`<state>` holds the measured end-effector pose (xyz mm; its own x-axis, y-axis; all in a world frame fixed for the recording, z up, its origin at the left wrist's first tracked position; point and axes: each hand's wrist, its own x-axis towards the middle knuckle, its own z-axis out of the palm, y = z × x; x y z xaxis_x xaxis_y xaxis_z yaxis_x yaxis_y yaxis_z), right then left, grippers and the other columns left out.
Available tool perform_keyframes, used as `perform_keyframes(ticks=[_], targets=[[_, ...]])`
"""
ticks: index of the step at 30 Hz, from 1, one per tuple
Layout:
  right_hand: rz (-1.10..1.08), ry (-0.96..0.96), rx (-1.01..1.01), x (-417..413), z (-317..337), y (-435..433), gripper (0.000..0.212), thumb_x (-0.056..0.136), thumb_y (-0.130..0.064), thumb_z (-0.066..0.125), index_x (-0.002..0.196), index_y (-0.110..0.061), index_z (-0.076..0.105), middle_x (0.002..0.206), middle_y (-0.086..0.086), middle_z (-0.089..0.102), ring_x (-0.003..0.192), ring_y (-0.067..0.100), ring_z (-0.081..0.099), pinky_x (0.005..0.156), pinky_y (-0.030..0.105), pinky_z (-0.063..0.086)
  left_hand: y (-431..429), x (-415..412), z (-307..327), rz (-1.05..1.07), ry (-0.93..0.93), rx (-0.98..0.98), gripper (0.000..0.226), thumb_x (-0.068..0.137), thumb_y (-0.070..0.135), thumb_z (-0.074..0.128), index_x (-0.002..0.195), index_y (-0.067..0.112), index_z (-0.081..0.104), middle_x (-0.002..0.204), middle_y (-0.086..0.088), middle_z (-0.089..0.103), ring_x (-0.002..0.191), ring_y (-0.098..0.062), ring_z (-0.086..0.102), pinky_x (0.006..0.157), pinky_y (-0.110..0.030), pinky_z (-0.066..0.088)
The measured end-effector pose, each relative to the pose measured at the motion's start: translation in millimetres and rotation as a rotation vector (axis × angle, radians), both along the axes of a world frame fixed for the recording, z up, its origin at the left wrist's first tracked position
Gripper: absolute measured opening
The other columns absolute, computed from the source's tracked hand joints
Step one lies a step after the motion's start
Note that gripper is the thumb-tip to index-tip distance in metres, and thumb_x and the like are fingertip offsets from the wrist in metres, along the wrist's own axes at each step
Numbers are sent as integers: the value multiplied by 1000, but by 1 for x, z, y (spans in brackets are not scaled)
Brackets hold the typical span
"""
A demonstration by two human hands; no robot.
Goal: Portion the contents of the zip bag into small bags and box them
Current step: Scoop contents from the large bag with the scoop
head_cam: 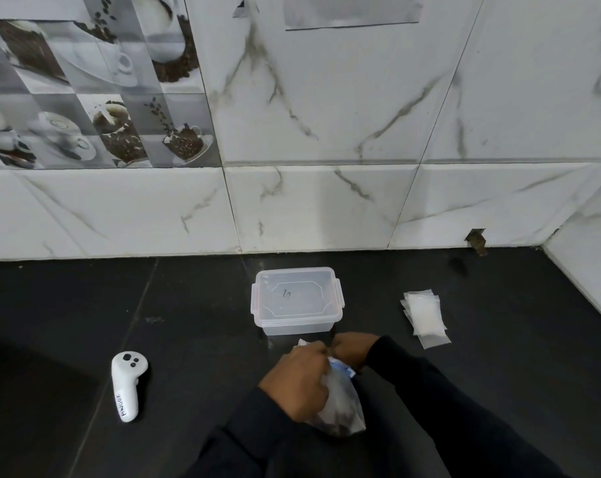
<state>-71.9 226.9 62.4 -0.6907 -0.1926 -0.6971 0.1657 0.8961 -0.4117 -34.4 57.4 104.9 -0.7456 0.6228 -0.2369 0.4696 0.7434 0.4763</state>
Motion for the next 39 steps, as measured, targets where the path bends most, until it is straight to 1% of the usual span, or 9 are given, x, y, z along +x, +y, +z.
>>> perform_keyframes(ticks=[3,6,11,14,18,21,28,34,39], targets=[[-80,63,-29,0,6,6,28,86,-23,56,66,-7,67,73,13,62,69,20,54,64,27,41,-5,6,-9,37,-31,17,25,85,14,58,107,14,68,118,-3,64,108,-22,60,92,-33,51],[-93,176,-98,1,11,13,16,80,-17,68,86,-7,78,80,2,66,74,11,58,64,16,41,-10,11,-19,118,-98,4,18,85,22,61,101,16,67,110,0,66,99,-16,64,87,-31,55],[-201,306,-236,3,9,21,17,68,-28,77,82,-18,78,109,-10,62,98,9,62,93,28,49,-11,21,-31,252,-72,82,5,79,22,57,77,20,61,99,5,64,90,-11,63,80,-31,55],[-327,340,-311,9,3,28,22,64,-33,74,80,-19,78,114,-9,63,104,10,61,100,31,46,-8,24,-34,305,-58,166,13,83,19,58,87,19,71,109,9,65,95,-5,62,86,-23,53],[-491,392,-441,25,6,32,8,75,-11,73,71,-15,79,111,0,67,102,13,63,93,31,46,-8,28,-35,312,-51,248,19,85,18,59,87,21,78,116,15,63,98,2,61,88,-15,50],[-669,433,-561,38,12,39,32,79,2,70,62,-24,77,109,2,71,102,18,65,91,33,47,-10,27,-31,298,-71,274,19,88,15,61,91,21,79,119,17,62,101,4,59,84,-2,43],[-701,608,-718,87,55,27,9,86,-7,70,82,-10,78,119,-10,67,104,8,65,87,29,50,-13,17,-24,269,-121,288,17,87,13,66,98,19,77,116,13,64,85,4,56,67,4,39],[-502,1081,-393,140,33,-12,10,82,-31,66,87,-27,75,129,-14,58,126,12,47,99,21,40,-10,16,-18,288,-148,287,20,80,14,68,97,19,76,101,8,71,85,-3,64,66,-4,46],[-221,1277,-126,158,-1,-15,21,80,-12,72,101,-16,76,136,2,58,129,31,45,97,43,45,-7,16,-15,312,-188,283,22,76,16,74,97,15,76,105,4,72,93,-10,66,83,-25,54]])
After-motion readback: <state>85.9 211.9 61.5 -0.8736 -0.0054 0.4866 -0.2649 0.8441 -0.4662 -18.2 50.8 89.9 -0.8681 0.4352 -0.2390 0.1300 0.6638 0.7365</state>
